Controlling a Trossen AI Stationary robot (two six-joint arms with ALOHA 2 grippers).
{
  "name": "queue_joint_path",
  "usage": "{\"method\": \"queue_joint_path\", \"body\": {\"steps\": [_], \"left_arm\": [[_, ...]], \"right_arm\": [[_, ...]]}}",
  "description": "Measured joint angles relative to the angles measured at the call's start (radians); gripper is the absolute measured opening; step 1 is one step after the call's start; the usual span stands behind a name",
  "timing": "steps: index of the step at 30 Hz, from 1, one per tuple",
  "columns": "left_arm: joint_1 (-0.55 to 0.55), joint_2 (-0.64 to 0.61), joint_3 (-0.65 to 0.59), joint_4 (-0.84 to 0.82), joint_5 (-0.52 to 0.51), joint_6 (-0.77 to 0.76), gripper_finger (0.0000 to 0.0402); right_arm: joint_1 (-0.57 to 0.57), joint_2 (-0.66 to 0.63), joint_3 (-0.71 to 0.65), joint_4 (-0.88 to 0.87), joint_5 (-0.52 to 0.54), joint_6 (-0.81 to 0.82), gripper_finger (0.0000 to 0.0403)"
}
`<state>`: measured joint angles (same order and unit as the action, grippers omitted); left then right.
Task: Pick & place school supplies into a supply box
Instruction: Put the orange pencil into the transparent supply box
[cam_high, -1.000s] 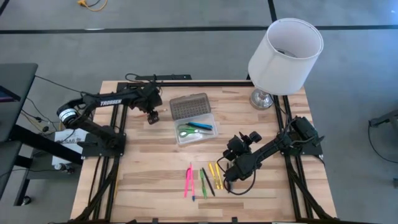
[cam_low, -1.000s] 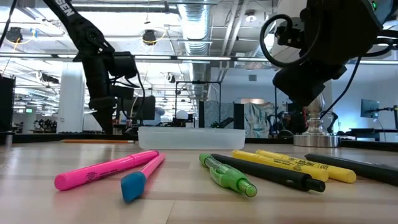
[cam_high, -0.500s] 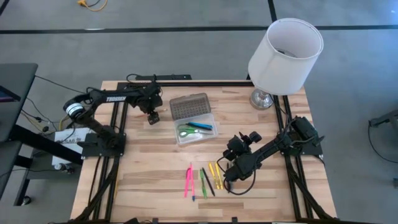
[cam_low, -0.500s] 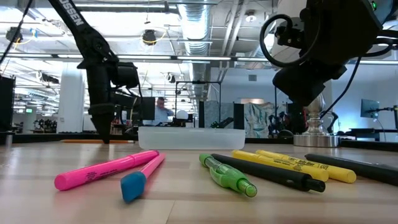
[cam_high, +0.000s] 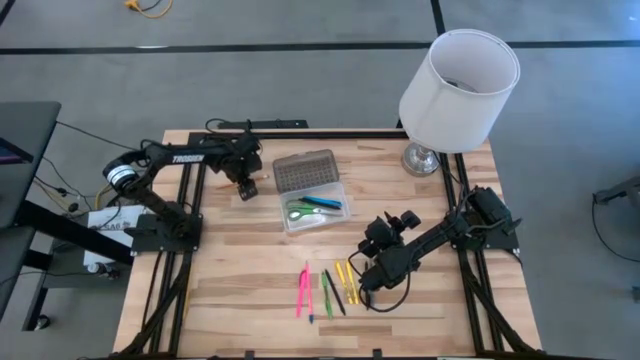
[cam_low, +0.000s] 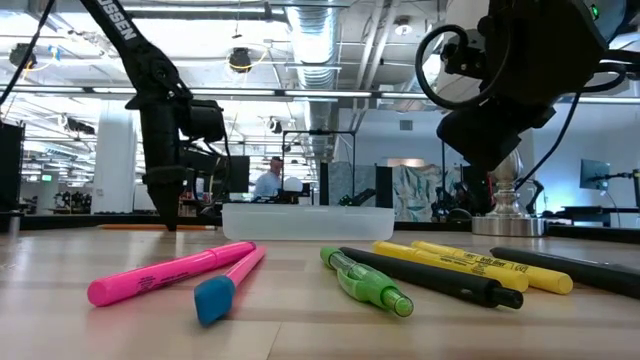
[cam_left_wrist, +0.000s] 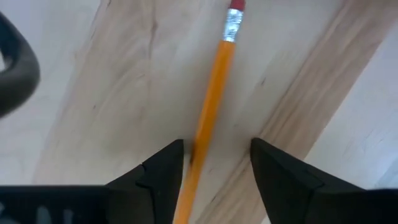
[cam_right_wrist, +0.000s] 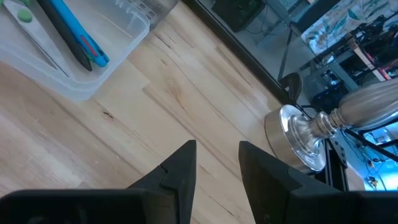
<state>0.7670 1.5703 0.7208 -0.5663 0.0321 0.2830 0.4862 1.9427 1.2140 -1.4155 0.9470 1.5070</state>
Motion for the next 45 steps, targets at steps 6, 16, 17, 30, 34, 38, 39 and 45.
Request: {"method": "queue_joint_path", "body": {"steps": [6, 16, 17, 30, 34, 38, 39, 45], "left_arm": [[-0.008, 0.0, 0.0, -0.007, -0.008, 0.03, 0.0135], [-0.008, -0.001, 0.0, -0.02, 0.01, 0.039, 0.0078], [-0.008, -0.001, 0.0, -0.022, 0.01, 0.043, 0.0074], [-0.043, -0.001, 0.001, -0.037, -0.008, 0.074, 0.0037], [-0.06, -0.001, 0.001, -0.039, -0.018, 0.074, 0.0035], [-0.069, -0.002, 0.001, -0.04, -0.037, 0.074, 0.0034], [-0.069, -0.002, 0.001, -0.04, -0.036, 0.074, 0.0034], [-0.069, -0.002, 0.001, -0.04, -0.038, 0.074, 0.0034]], "right_arm": [[0.0, 0.0, 0.0, 0.035, 0.0, -0.047, 0.0116], [-0.012, 0.0, 0.0, 0.07, -0.002, -0.102, 0.0116], [-0.011, 0.0, 0.0, 0.07, -0.002, -0.102, 0.0116], [-0.011, 0.0, 0.0, 0.068, -0.002, -0.104, 0.0116], [-0.011, 0.0, 0.0, 0.068, -0.002, -0.104, 0.0116], [-0.011, 0.0, 0.0, 0.068, -0.002, -0.104, 0.0116], [-0.011, 0.0, 0.0, 0.068, -0.002, -0.104, 0.0116], [-0.011, 0.0, 0.0, 0.067, -0.002, -0.104, 0.0116]]}}
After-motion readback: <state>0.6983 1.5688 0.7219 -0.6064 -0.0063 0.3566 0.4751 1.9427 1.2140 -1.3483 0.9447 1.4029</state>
